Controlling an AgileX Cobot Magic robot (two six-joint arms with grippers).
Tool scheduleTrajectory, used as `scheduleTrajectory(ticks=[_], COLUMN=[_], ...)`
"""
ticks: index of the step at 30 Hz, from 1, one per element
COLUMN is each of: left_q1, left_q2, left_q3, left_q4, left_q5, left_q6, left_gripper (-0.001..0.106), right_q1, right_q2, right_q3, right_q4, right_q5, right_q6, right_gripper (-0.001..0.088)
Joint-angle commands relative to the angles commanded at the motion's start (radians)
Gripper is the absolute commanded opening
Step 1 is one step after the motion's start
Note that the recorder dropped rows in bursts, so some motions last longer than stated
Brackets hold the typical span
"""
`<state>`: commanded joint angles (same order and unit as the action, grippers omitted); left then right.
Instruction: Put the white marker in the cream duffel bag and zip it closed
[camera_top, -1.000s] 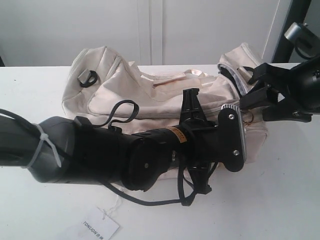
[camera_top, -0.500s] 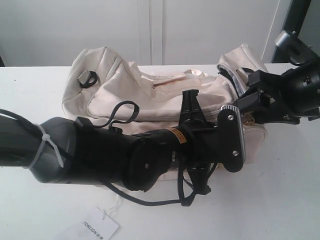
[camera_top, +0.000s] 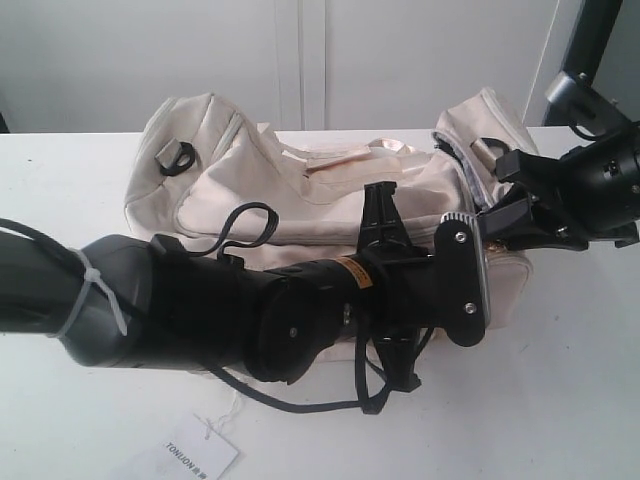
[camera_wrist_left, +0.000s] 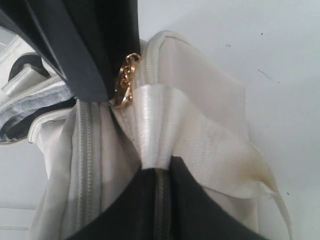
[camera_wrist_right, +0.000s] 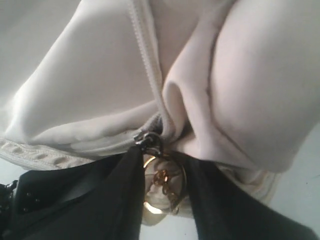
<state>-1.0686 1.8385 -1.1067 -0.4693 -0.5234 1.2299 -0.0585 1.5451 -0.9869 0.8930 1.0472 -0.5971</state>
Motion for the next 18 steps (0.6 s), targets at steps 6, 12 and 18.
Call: scheduleTrajectory(ticks=[6, 12, 18], left_q1=[0.0, 0.0, 0.0], left_q2=[0.0, 0.0, 0.0], left_q3=[0.0, 0.0, 0.0], left_q4=[0.0, 0.0, 0.0], left_q5=[0.0, 0.0, 0.0], left_q6=[0.0, 0.0, 0.0], left_gripper=[0.001, 0.001, 0.001], right_q1=[-0.002, -0.002, -0.002], right_q2=[-0.014, -0.074, -0.146], right_q3=[0.0, 0.0, 0.0], right_q4=[0.0, 0.0, -0.016], right_q5=[0.011, 0.006, -0.035], right_q6=[0.019, 0.025, 0.025], right_gripper=[0.0269, 0.0269, 0.0269])
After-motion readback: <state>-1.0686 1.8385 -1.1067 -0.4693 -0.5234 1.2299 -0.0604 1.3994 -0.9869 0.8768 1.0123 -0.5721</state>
